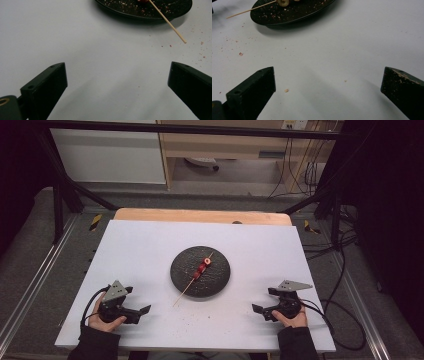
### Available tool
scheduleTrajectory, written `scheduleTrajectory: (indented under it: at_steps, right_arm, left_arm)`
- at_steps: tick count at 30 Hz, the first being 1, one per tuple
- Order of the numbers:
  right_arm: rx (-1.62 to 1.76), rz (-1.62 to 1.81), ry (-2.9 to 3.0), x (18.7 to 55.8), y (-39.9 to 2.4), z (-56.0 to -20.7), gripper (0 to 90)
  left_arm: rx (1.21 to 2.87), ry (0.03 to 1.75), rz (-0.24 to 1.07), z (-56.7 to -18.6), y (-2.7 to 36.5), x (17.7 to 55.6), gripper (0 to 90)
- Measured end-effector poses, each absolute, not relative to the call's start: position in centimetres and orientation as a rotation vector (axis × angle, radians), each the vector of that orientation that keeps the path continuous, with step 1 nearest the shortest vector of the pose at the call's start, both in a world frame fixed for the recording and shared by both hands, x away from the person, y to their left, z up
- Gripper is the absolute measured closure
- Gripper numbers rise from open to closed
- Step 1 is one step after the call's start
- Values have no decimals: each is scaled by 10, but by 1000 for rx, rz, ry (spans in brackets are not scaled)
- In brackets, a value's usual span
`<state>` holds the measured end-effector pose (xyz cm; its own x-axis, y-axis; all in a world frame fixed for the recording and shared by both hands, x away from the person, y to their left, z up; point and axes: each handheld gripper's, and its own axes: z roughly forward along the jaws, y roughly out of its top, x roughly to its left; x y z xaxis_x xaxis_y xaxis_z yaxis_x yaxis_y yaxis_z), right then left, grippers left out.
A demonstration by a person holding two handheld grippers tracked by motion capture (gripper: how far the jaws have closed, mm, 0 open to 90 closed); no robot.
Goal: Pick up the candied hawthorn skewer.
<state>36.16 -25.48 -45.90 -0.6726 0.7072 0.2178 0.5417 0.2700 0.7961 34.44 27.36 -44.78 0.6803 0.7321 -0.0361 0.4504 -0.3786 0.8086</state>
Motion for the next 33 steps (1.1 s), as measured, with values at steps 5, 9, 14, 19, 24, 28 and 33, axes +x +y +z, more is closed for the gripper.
scheduleTrajectory:
  at_steps: [5, 9, 14, 19, 24, 28, 33]
  right_arm:
    - [1169, 1357, 2357, 361, -255, -459, 7]
    - [1173, 1349, 2361, 361, -255, -459, 6]
    - [1171, 1352, 2359, 361, -255, -459, 7]
    - [1166, 1358, 2354, 361, -255, -459, 7]
    - [1170, 1362, 2351, 361, -255, -459, 7]
    - [1170, 1360, 2350, 361, -255, -458, 7]
    - [1169, 1357, 2350, 361, -255, -458, 6]
  left_arm:
    - [2038, 915, 421, -447, 272, 344, 23]
    - [2044, 914, 427, -447, 270, 344, 26]
    - [2053, 897, 429, -445, 265, 344, 26]
    - [2058, 890, 427, -444, 261, 344, 26]
    - [2065, 887, 420, -443, 256, 345, 28]
    - [2070, 887, 415, -441, 252, 345, 29]
    - [2074, 897, 416, -439, 245, 345, 31]
